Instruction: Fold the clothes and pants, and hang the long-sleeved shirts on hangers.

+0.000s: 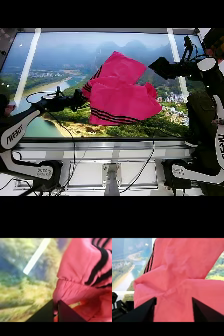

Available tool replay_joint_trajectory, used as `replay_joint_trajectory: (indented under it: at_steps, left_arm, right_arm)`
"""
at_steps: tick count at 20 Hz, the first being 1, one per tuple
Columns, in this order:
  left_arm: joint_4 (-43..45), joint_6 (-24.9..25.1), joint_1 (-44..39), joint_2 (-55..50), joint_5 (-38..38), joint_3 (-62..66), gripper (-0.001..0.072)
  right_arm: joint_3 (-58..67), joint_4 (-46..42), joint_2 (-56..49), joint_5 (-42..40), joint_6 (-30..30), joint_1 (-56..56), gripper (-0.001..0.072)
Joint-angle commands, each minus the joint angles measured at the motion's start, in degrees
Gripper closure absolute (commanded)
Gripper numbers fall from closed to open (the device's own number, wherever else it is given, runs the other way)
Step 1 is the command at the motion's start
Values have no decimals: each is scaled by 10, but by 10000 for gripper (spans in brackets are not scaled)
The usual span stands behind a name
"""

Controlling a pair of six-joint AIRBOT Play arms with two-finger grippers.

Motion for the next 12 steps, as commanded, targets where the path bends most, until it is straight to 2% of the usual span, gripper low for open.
replay_joint_trajectory:
  at_steps: [1,2,3,5,6,9,12]
  left_arm:
    - [-9,37,-1,10,-8,15,701]
    - [0,62,0,26,-7,22,701]
    - [23,66,1,43,-7,29,702]
    - [121,64,1,85,-3,49,702]
    - [190,44,1,108,-4,61,702]
    - [428,-67,-3,164,-8,104,703]
    - [615,-135,-10,179,-72,160,702]
  right_arm:
    - [0,-16,0,0,0,0,369]
    - [0,-26,0,0,1,0,411]
    - [0,-33,0,0,2,0,417]
    - [0,-41,0,3,7,0,699]
    - [0,-42,0,3,8,0,703]
    - [0,-42,-2,6,10,0,703]
    - [0,-42,-12,23,16,0,704]
